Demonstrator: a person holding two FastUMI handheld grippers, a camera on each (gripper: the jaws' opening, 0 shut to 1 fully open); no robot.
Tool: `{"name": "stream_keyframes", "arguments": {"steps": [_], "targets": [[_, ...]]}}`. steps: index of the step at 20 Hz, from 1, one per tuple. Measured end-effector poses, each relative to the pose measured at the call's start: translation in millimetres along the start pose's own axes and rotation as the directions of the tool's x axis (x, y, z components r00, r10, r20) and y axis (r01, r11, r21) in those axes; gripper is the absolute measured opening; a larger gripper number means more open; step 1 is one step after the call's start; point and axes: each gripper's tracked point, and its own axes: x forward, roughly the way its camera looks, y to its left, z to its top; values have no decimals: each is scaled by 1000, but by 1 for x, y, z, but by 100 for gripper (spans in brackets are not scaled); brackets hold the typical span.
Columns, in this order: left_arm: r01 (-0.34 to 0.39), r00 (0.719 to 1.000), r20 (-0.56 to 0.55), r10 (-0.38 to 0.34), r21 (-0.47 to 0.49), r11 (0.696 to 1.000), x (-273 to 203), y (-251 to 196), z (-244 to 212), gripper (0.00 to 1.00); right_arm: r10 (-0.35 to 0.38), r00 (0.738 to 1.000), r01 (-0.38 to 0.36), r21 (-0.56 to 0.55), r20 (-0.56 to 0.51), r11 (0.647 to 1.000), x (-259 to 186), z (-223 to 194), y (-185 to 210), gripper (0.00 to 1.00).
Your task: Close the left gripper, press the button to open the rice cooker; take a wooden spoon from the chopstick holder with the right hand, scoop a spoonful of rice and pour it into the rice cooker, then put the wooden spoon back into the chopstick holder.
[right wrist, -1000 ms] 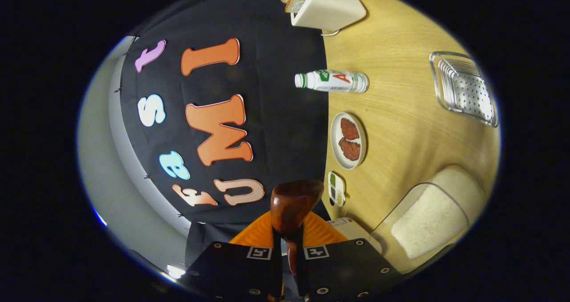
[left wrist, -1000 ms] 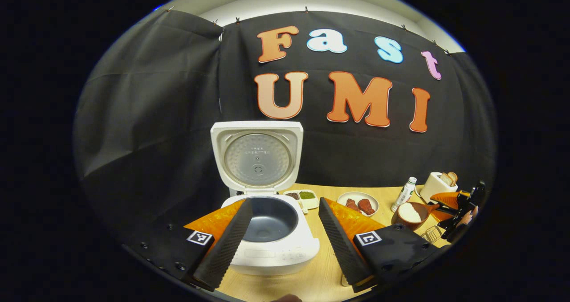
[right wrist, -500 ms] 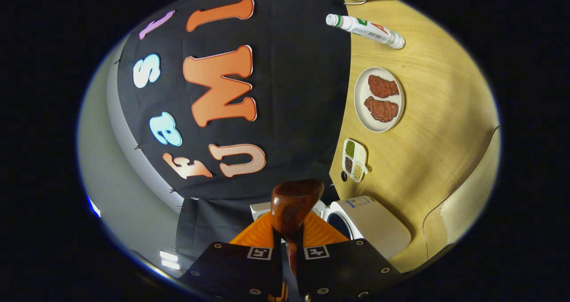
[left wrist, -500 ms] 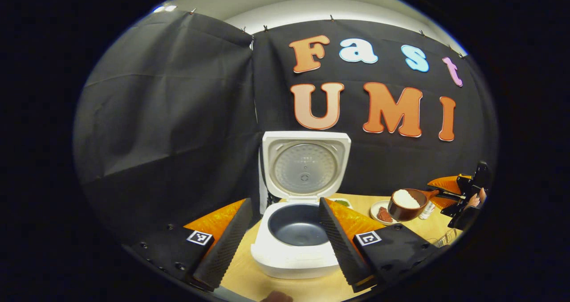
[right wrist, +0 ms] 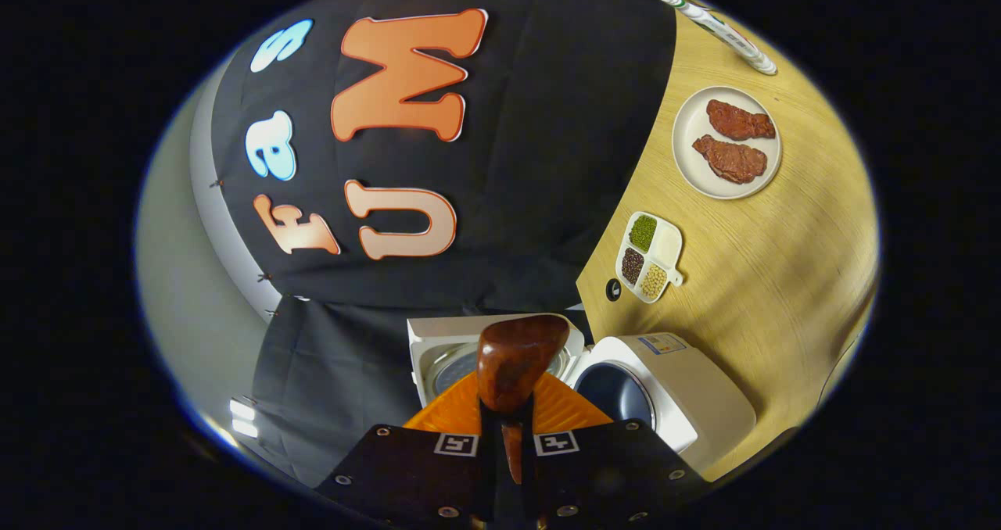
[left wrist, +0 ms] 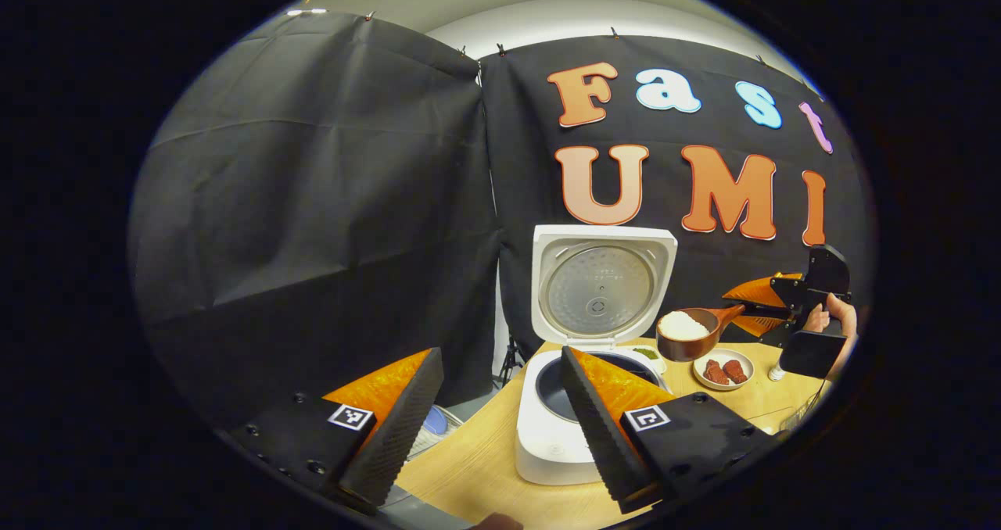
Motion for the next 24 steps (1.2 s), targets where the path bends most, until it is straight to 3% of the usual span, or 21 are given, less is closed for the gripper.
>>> {"name": "stream_keyframes", "arguments": {"steps": [4,10,15,24], "targets": [[-36,999,-18,36,-12,999,0,23,-10,100,-94,995,95,-145,14,985,30,-13,-18,12],[-72,996,-49,71,-21,997,1,46,-22,100,-196,978,207,-365,70,908,53,-22,-36,12],[-84,995,-60,82,-20,996,-3,59,-32,100,-216,971,236,-562,103,792,59,-34,-30,12],[-75,995,-62,74,-22,997,-5,57,-31,100,-120,985,169,-796,122,581,60,-49,12,12]]}}
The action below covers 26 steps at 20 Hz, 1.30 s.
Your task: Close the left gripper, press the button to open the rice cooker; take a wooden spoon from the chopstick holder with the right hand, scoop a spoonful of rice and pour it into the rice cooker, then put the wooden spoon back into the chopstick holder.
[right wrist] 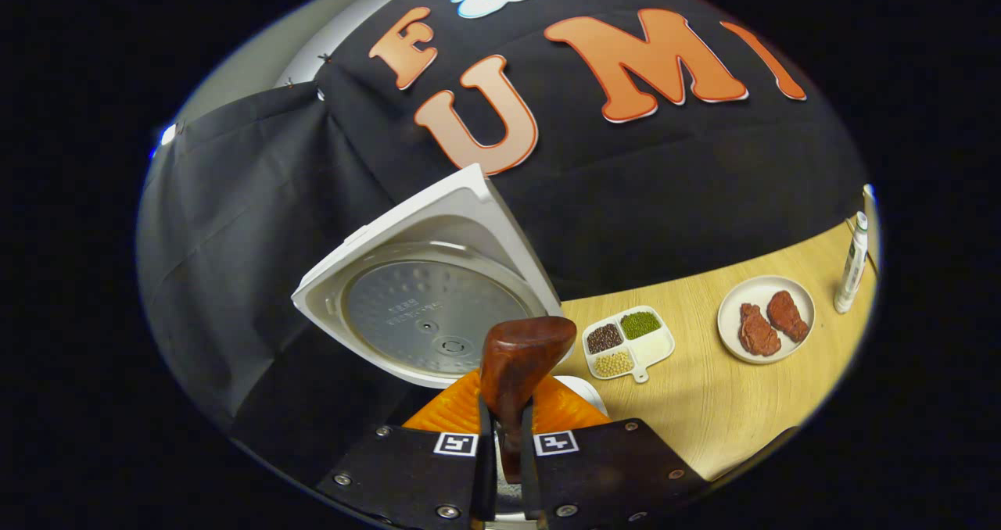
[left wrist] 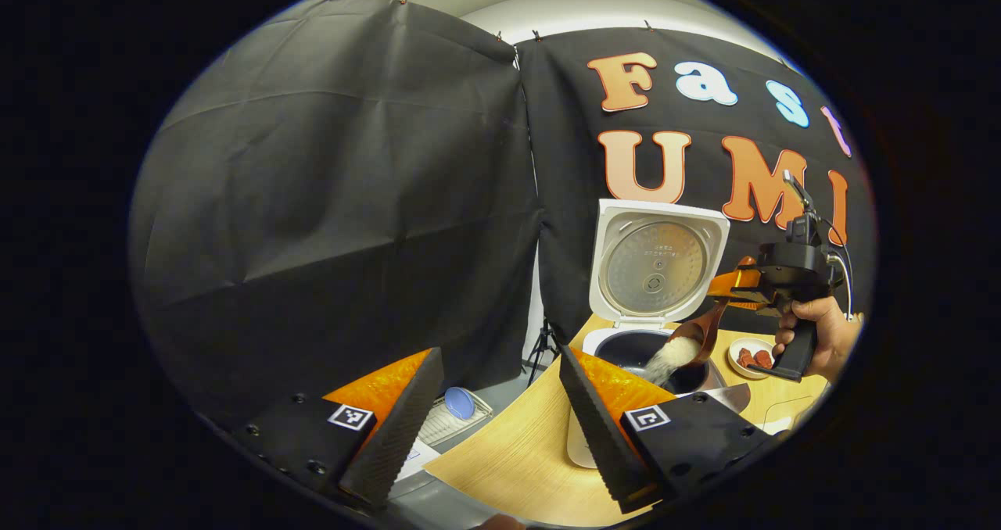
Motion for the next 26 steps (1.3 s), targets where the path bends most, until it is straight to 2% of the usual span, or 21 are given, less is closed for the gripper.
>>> {"name": "stream_keyframes", "arguments": {"steps": [3,6,10,13,17,19,20,22,26], "targets": [[9,1000,-4,-9,9,1000,-1,-3,-1,100,47,998,-40,-142,41,989,-5,12,20,12],[14,1000,-4,-14,12,1000,0,-7,-1,100,86,994,-62,-285,72,956,-9,17,39,12],[16,1000,-3,-16,15,1000,0,-8,0,100,131,987,-78,-429,96,900,-15,18,58,12],[10,1000,4,-10,22,1000,0,-9,2,100,167,979,-80,-530,117,844,-23,21,68,12],[15,1000,1,-15,23,1000,1,-13,0,100,219,967,-89,-640,127,763,-34,19,84,12],[18,1000,2,-19,30,999,1,-15,1,100,227,966,-89,-666,124,740,-38,14,85,12],[20,1000,4,-21,34,999,0,-16,2,100,228,966,-93,-667,118,739,-39,12,83,12],[23,1000,9,-24,45,999,-2,-20,3,100,227,967,-102,-640,117,762,-43,15,79,12],[34,999,10,-35,61,998,-4,-31,5,100,209,970,-121,-492,126,862,-58,35,60,12]]}}
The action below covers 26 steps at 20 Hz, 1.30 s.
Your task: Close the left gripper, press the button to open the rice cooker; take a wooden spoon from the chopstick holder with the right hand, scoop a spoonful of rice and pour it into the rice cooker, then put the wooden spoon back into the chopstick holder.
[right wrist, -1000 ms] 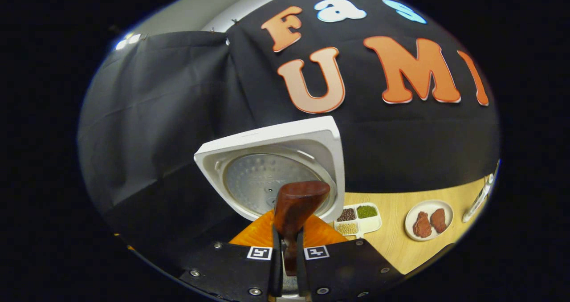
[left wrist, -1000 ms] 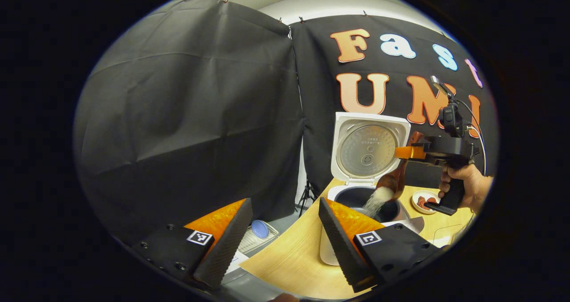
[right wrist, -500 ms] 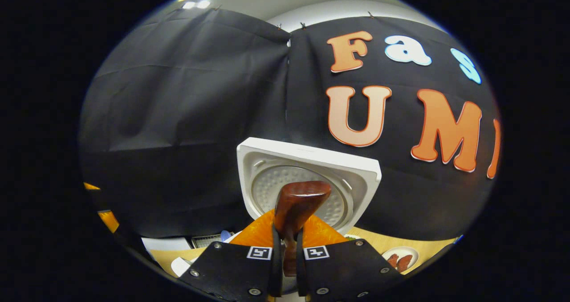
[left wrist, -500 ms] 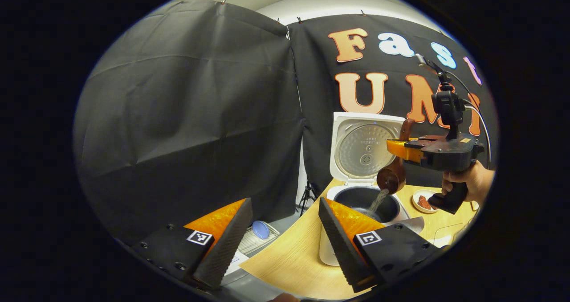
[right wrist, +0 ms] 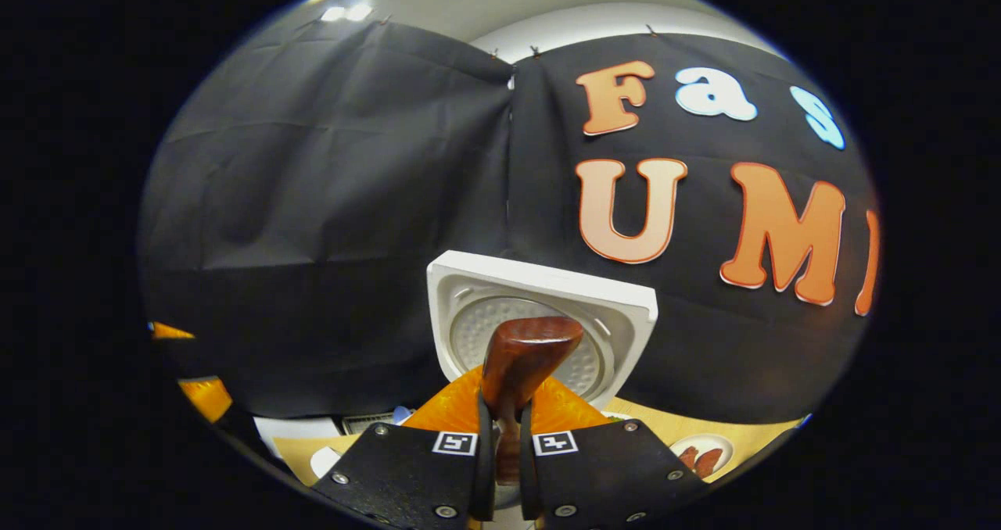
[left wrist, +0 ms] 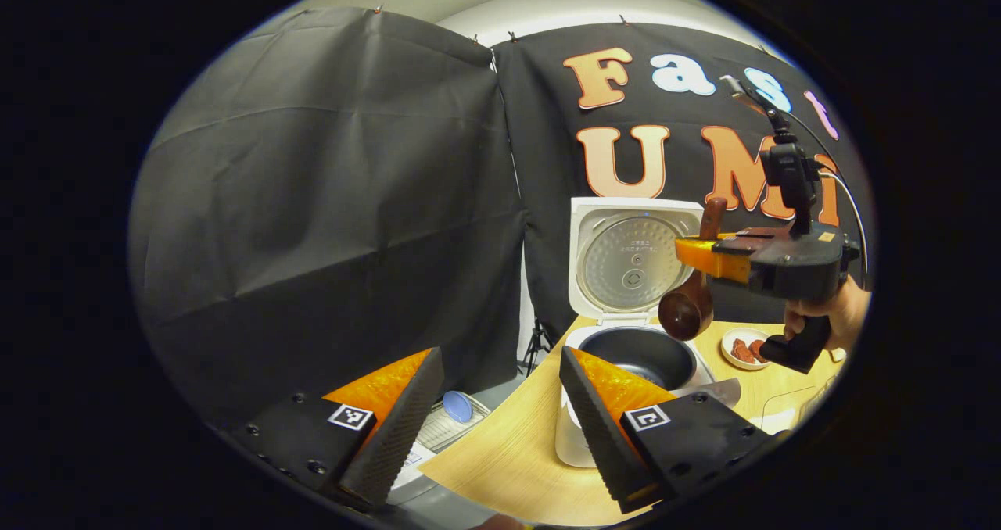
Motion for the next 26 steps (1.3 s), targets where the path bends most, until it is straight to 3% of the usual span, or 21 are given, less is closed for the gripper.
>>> {"name": "stream_keyframes", "arguments": {"steps": [6,14,19,26], "targets": [[45,999,8,-45,18,999,0,-34,8,100,-75,997,79,218,-27,973,-44,-6,-59,12],[171,985,27,-172,60,984,-6,-120,21,100,-240,966,259,322,-97,911,-142,-45,-149,12],[236,971,30,-239,73,969,-13,-174,29,100,-374,917,397,363,-136,843,-217,-73,-216,12],[294,954,32,-299,104,950,-31,-227,39,100,-532,822,566,405,-204,719,-313,-118,-291,12]]}}
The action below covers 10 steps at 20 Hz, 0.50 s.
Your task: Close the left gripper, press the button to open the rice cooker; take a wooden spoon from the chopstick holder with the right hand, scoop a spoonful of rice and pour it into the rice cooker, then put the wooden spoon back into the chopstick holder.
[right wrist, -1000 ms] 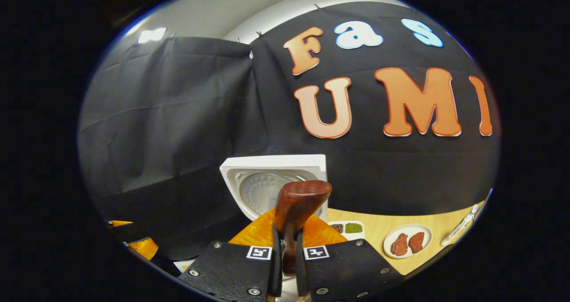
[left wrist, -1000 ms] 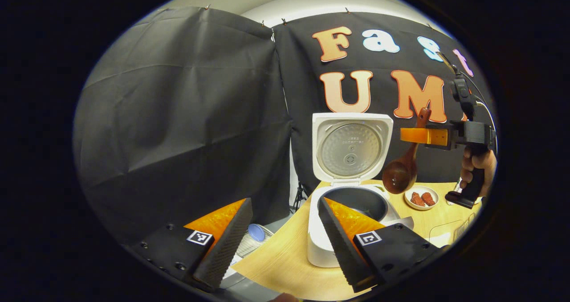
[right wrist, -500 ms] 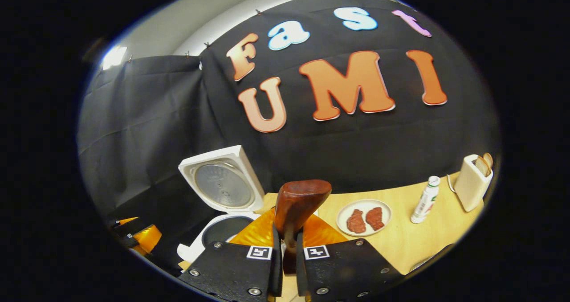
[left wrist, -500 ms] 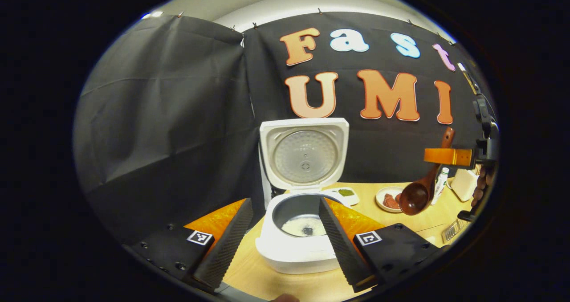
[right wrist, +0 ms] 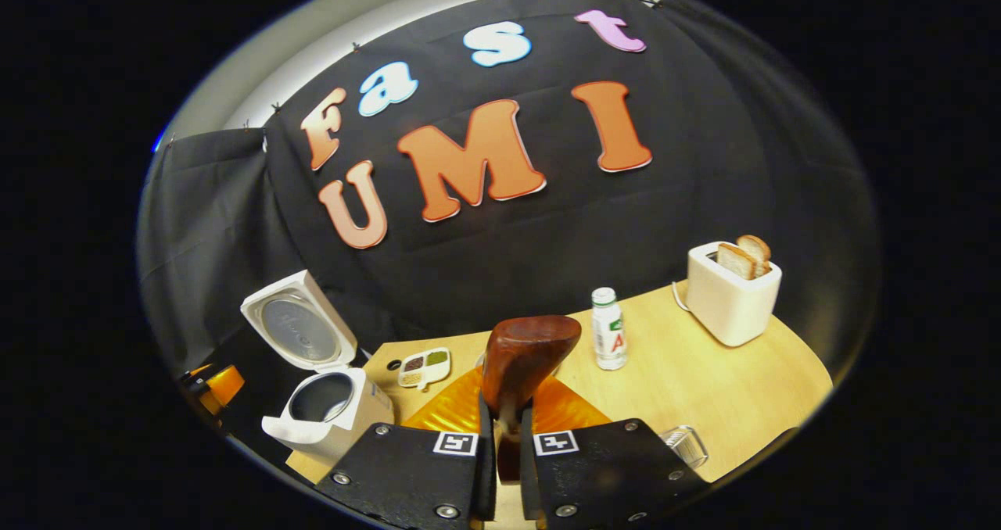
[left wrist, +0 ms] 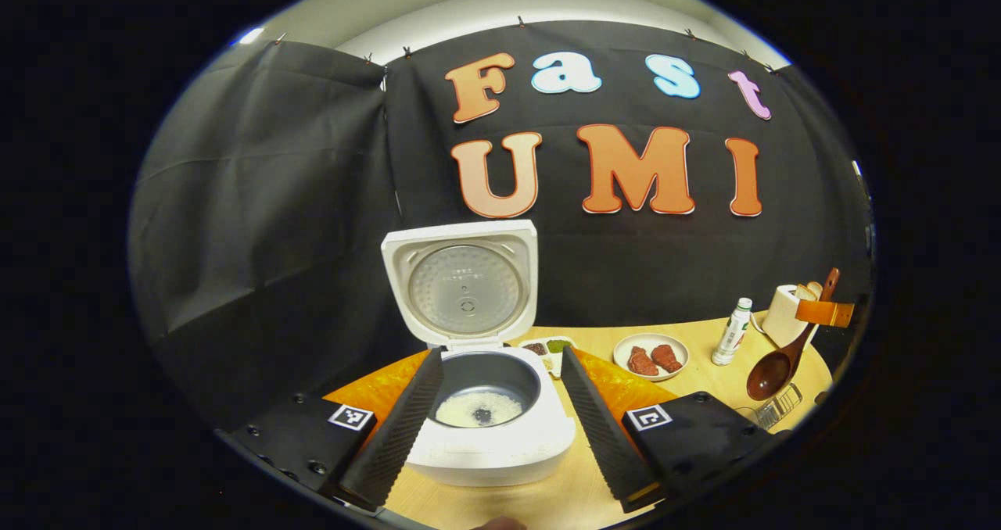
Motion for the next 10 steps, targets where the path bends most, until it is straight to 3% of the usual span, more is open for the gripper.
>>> {"name": "stream_keyframes", "arguments": {"steps": [10], "targets": [[28,1000,2,-28,38,999,-2,-28,16,100,-156,988,154,83,11,985,-24,0,-110,12]]}}
